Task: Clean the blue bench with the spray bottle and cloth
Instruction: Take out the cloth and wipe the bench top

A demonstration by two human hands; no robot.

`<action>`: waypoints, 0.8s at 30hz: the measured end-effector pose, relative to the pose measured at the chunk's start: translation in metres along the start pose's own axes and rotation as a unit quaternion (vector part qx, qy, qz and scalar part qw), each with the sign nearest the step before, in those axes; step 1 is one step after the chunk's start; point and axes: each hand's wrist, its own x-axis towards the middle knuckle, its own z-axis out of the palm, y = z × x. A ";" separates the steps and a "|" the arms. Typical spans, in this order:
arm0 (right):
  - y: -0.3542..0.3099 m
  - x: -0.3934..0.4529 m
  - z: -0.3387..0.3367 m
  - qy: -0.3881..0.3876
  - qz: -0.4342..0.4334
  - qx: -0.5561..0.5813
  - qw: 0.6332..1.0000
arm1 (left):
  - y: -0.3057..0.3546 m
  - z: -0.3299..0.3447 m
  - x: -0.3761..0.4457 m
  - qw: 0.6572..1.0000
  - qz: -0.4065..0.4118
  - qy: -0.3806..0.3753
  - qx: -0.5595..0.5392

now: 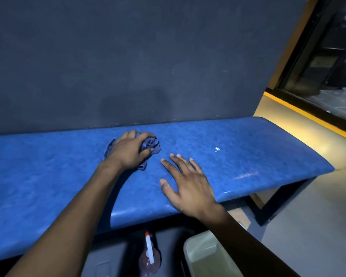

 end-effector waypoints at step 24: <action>-0.005 0.001 0.002 0.014 0.011 0.000 1.000 | -0.021 -0.013 -0.059 0.998 -0.033 0.050 -0.006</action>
